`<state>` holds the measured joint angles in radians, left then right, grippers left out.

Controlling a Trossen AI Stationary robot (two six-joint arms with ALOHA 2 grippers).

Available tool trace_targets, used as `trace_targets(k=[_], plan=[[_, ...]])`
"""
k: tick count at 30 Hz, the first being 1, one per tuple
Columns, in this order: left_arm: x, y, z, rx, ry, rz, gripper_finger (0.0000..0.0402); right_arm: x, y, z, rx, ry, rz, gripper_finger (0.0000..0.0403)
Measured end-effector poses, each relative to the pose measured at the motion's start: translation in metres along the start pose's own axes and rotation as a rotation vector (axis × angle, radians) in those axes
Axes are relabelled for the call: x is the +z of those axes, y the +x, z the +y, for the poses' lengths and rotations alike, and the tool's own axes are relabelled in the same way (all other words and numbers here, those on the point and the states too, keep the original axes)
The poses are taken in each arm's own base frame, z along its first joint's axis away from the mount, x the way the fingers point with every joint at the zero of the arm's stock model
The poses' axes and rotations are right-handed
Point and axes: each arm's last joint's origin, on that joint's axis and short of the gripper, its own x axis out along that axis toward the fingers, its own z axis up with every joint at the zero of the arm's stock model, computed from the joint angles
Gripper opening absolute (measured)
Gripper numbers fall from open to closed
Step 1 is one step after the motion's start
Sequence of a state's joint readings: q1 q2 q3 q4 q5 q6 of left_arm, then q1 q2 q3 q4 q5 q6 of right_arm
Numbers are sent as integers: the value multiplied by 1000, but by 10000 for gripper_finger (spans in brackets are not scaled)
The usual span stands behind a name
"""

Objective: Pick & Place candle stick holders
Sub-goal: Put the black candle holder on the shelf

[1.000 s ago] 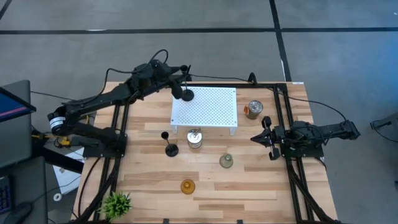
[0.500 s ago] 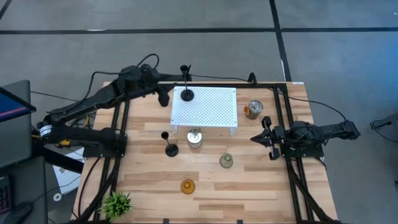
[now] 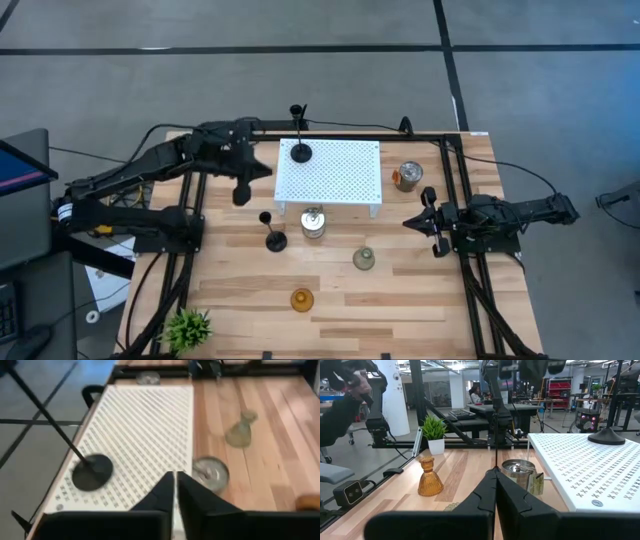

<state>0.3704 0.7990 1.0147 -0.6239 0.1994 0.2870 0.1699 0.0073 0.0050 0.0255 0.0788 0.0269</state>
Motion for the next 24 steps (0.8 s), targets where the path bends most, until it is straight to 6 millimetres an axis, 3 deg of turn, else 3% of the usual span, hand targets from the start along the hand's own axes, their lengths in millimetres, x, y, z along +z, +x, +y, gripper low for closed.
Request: trace_targets(k=[8,16,20,24], plan=[[-52,4,-22,-102,26,34,4,0,0,0,0,52,0,0],[-101,3,-40,-190,57,-107,5,0,0,0,-4,53,-1,0],[-108,8,-45,-222,83,-258,5,0,0,0,-5,53,-1,0],[-118,18,-52,-289,26,-282,6,0,0,-1,-24,53,-6,0]])
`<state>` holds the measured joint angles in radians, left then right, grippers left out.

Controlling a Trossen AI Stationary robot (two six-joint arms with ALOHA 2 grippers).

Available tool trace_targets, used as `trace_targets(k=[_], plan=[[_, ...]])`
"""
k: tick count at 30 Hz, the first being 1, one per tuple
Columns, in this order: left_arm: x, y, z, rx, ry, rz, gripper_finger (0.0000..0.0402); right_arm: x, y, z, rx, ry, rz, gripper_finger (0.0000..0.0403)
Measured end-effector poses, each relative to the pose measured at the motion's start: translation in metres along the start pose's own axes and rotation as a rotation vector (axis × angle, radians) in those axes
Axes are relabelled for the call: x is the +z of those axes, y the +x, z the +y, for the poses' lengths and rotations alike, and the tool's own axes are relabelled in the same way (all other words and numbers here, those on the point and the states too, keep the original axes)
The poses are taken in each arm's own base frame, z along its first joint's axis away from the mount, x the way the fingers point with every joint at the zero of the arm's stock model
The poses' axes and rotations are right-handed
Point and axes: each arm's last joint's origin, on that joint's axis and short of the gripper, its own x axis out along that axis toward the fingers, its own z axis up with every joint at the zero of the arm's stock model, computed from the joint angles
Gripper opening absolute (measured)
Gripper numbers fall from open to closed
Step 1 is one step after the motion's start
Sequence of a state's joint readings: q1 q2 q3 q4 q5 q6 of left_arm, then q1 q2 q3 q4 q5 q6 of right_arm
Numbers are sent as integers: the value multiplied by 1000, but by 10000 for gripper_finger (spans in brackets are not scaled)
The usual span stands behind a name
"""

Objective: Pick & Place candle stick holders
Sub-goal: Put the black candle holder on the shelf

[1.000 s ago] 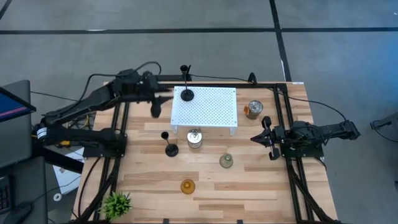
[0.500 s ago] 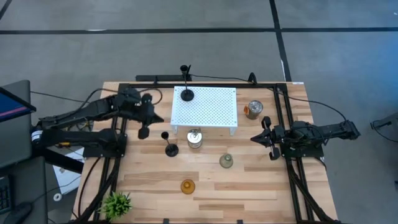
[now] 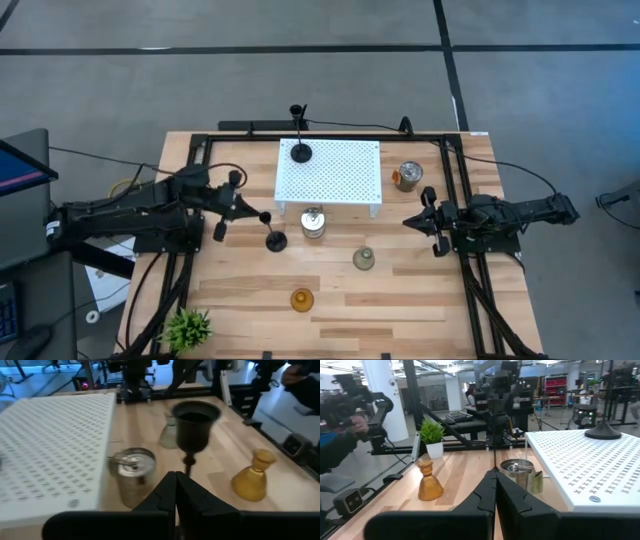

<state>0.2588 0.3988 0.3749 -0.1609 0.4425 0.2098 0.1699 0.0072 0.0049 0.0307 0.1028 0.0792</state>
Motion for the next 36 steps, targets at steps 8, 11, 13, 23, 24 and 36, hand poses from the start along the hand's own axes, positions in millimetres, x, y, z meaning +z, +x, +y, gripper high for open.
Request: trace_targets(k=[8,11,13,23,24,36], plan=[[-29,11,-11,-15,-173,89,4,0,0,0,-8,0,-1,0],[-39,15,-16,22,-237,118,4,0,0,0,-8,0,-1,0],[-46,18,-20,38,-263,139,3,0,0,0,-9,0,-1,0],[-55,25,-40,7,-179,75,5,0,0,0,-11,1,-2,0],[-55,25,-40,1,-169,73,7,0,0,0,-11,1,-2,0],[-51,31,-40,11,-146,35,39,0,0,0,-11,1,-2,0]])
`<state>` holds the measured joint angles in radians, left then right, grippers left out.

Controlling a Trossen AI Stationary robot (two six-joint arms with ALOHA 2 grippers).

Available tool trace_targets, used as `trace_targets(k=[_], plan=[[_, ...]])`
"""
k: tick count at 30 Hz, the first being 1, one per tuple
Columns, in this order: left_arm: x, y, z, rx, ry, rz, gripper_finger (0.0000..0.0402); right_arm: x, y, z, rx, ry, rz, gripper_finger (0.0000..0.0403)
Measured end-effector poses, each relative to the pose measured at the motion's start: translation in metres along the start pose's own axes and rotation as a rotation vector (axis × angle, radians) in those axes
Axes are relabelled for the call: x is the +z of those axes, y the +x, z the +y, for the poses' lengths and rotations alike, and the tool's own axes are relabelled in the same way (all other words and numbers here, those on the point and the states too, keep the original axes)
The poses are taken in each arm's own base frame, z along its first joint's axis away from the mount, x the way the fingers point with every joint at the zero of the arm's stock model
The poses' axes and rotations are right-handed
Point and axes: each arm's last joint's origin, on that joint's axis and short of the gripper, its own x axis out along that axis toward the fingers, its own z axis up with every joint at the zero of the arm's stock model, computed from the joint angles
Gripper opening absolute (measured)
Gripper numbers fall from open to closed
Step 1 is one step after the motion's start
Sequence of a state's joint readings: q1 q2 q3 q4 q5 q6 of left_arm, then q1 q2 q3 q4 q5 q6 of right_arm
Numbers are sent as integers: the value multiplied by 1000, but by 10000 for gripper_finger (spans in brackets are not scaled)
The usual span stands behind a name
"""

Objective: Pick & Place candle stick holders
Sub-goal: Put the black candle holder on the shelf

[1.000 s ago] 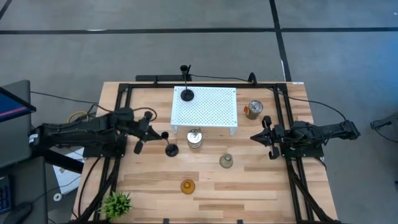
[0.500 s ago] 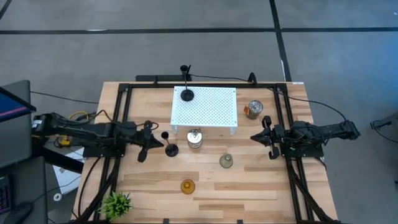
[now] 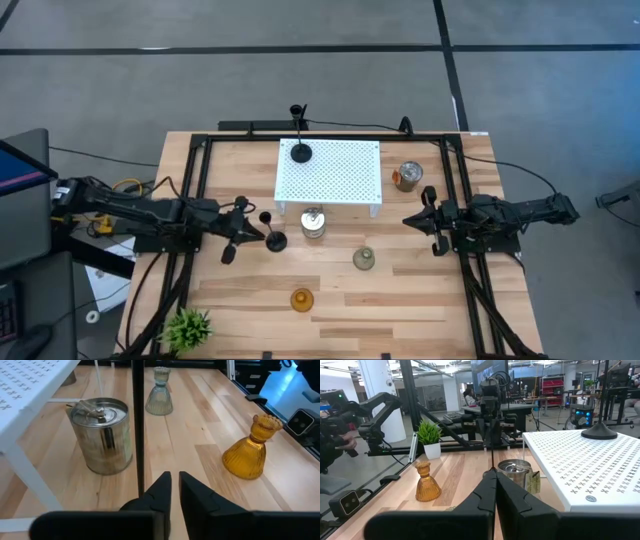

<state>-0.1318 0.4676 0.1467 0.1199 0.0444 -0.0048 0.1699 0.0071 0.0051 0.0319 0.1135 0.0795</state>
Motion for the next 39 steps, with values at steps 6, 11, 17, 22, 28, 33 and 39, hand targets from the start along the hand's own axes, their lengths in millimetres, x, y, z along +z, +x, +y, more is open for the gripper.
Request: trace_targets(k=[6,11,17,22,28,33,39], plan=[[-1,10,1,29,0,12,83,0,0,0,0,0,1,0],[-9,18,5,135,-3,85,124,0,0,0,3,0,2,0],[-11,24,5,143,-49,92,165,0,0,0,7,-1,3,0],[-5,31,5,130,-62,16,180,0,0,0,7,-3,2,0],[-6,39,6,149,-55,-2,183,0,0,0,7,-9,2,0],[-9,41,6,149,-60,22,165,0,0,0,7,-9,2,0],[-8,41,6,146,-63,12,128,0,0,0,7,-9,2,0]])
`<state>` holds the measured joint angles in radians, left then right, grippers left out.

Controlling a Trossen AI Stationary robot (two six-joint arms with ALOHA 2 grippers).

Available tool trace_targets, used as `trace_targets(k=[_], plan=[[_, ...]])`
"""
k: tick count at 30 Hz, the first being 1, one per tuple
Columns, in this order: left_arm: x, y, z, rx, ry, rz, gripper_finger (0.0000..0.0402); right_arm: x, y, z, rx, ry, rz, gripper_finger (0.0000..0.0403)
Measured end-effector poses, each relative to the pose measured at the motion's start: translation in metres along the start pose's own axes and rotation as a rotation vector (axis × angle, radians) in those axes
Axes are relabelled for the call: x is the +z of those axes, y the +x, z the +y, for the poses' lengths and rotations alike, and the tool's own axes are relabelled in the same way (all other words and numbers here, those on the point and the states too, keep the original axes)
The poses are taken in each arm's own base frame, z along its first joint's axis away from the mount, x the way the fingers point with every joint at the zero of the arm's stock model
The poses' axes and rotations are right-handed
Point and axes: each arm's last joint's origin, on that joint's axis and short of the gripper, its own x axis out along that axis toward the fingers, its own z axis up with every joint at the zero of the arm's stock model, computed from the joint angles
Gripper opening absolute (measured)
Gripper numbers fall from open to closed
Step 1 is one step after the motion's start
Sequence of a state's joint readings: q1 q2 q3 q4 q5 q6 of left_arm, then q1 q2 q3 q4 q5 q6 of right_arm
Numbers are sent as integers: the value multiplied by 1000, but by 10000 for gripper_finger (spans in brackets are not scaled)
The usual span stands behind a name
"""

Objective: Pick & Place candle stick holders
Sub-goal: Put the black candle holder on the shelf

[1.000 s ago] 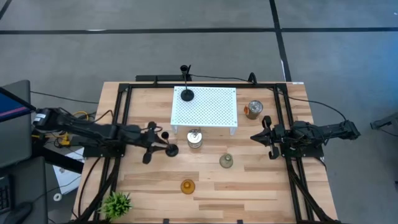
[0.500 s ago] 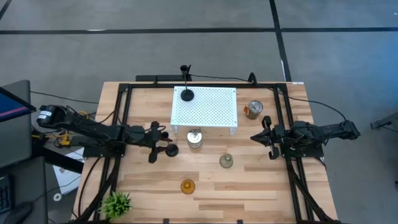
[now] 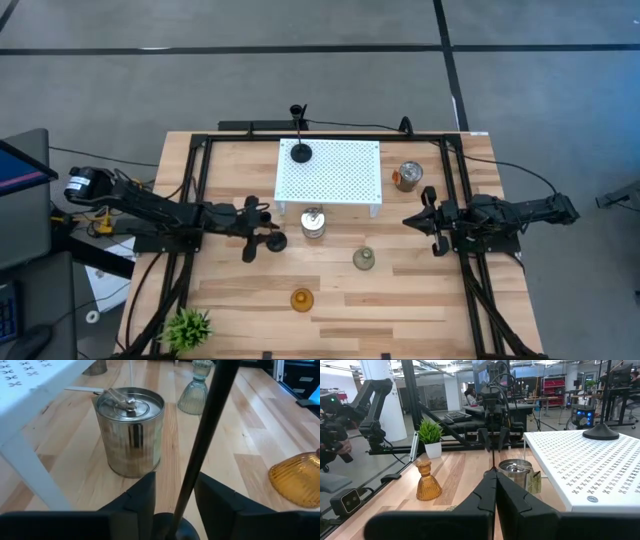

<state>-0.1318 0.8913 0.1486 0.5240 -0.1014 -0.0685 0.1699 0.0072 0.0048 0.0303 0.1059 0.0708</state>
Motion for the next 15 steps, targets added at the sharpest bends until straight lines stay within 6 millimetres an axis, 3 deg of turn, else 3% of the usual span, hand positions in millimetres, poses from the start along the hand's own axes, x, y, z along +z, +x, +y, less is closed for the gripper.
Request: trace_targets(k=[15], plan=[[1,0,0,-1,-56,-10,36,0,0,0,0,0,0,0]])
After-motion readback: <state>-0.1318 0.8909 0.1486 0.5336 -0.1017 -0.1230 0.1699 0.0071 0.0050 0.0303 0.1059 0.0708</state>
